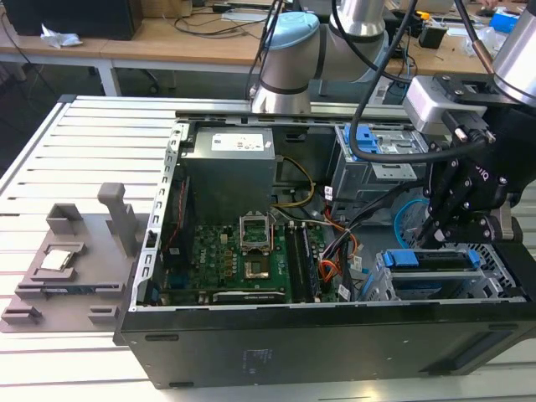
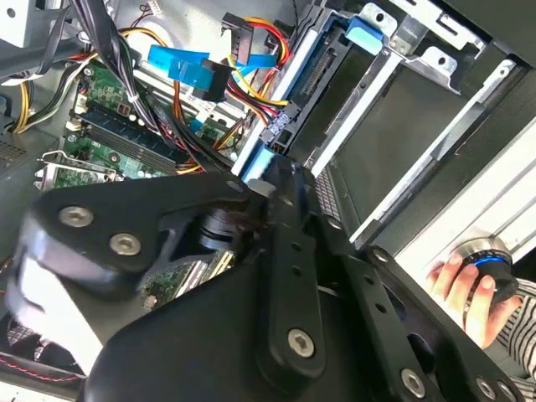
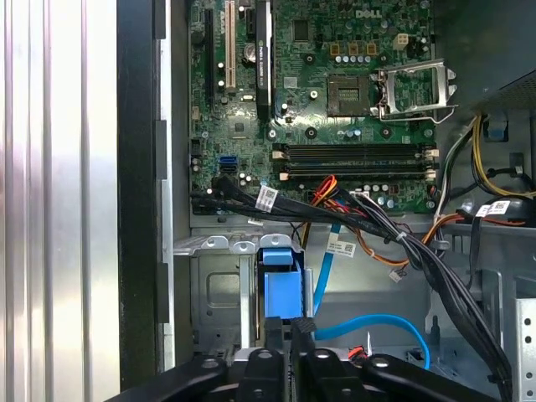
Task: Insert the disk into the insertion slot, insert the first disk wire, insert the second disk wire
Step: 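Insert the first disk wire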
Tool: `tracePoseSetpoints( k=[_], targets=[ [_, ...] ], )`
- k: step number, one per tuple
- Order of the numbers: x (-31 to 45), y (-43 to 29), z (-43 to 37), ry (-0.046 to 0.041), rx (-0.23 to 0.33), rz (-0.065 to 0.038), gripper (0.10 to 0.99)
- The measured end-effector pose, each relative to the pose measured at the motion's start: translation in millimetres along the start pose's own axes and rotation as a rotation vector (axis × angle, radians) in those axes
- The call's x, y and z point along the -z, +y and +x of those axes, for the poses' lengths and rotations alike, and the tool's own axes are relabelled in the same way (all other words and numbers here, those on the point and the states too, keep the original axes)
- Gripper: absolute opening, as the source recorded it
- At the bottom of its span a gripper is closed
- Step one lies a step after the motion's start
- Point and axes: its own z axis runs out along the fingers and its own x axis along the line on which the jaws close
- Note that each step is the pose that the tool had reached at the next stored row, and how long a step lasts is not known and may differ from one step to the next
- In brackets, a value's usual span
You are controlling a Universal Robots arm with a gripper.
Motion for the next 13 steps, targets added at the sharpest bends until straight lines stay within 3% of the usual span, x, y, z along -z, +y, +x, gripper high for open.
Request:
tracePoseSetpoints(
  k=[2,4,7,11,13],
  targets=[
    [0.0,0.0,0.0,0.0000,0.000,0.000,0.298],
    [-0.2,0.1,-17.3,0.0001,0.000,0.000,0.298],
    [-0.6,-10.6,-17.4,0.0245,-0.001,0.000,0.298],
    [-3.8,-17.7,-17.5,0.0321,-0.035,0.000,0.298],
    [-6.1,-20.6,-18.4,0.0312,-0.054,-0.001,0.298]
  ],
)
